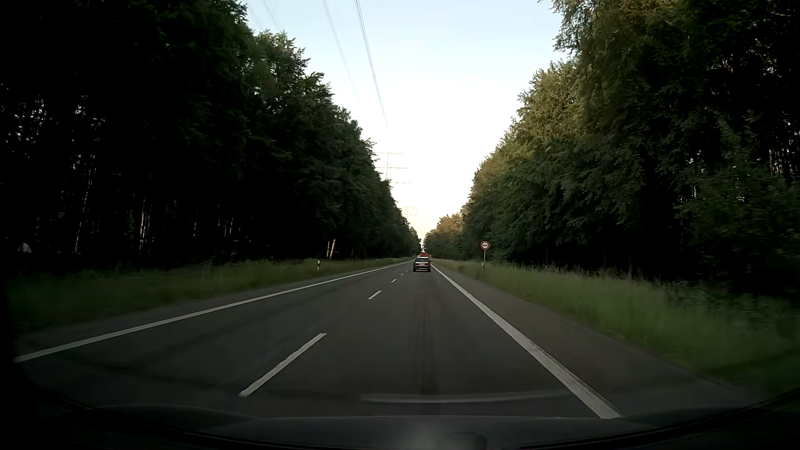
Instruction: Follow the waypoints while adhering to traffic rules and regulations
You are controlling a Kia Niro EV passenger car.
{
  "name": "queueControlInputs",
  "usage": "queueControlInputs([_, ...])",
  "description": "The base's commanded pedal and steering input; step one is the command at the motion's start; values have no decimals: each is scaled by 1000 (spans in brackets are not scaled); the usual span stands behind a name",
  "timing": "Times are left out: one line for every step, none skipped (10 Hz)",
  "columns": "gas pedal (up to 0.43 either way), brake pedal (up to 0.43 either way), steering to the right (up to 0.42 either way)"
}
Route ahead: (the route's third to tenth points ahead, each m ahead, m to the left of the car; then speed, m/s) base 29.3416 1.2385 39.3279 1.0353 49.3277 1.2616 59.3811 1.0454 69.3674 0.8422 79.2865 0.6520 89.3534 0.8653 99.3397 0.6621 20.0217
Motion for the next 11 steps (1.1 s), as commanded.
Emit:
queueControlInputs([28, 24, 2])
queueControlInputs([39, 24, 2])
queueControlInputs([39, 24, 2])
queueControlInputs([39, 18, 1])
queueControlInputs([39, 18, 2])
queueControlInputs([39, 24, 1])
queueControlInputs([47, 24, 2])
queueControlInputs([47, 18, 2])
queueControlInputs([47, 24, 2])
queueControlInputs([47, 24, 2])
queueControlInputs([47, 18, 2])
